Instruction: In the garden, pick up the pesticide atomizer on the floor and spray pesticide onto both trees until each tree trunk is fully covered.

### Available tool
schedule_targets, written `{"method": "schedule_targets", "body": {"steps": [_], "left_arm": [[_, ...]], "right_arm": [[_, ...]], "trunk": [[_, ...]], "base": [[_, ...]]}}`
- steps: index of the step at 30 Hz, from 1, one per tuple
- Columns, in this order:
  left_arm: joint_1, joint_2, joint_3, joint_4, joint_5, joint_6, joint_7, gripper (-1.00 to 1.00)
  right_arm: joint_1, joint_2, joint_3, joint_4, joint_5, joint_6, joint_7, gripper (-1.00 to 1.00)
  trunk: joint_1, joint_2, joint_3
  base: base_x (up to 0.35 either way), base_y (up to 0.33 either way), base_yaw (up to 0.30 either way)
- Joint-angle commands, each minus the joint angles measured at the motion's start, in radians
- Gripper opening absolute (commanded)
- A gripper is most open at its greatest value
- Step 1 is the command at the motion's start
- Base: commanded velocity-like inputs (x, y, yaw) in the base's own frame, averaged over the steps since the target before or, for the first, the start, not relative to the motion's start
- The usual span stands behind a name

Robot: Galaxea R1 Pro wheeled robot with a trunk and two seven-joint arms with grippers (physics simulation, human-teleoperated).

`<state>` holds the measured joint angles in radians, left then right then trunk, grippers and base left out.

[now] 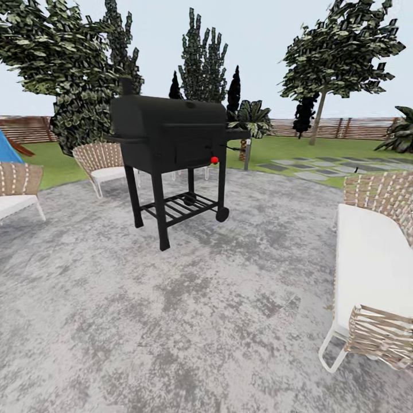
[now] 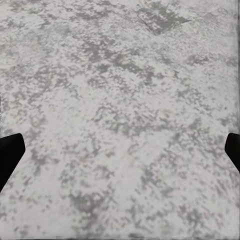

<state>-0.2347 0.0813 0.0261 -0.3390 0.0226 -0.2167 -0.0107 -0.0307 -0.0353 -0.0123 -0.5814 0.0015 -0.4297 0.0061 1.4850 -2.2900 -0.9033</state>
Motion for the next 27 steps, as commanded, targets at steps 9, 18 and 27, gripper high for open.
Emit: {"method": "schedule_targets", "body": {"steps": [9, 18, 27], "left_arm": [[0.000, 0.000, 0.001, 0.000, 0.003, 0.000, 0.000, 1.00], [0.000, -0.002, 0.001, 0.000, 0.003, 0.000, 0.000, 1.00], [0.000, -0.002, 0.002, 0.000, 0.002, 0.000, 0.000, 1.00]], "right_arm": [[0.000, -0.002, -0.001, 0.001, -0.001, 0.000, -0.002, 1.00], [0.000, -0.002, 0.000, 0.003, 0.000, 0.000, -0.001, 1.00], [0.000, -0.002, 0.000, 0.003, 0.000, 0.000, -0.001, 1.00]], "trunk": [[0.000, 0.000, -0.001], [0.000, 0.000, -0.005], [0.000, 0.000, -0.010]], "base": [[0.038, 0.297, -0.252], [0.107, 0.299, -0.259], [0.079, 0.082, -0.260]]}}
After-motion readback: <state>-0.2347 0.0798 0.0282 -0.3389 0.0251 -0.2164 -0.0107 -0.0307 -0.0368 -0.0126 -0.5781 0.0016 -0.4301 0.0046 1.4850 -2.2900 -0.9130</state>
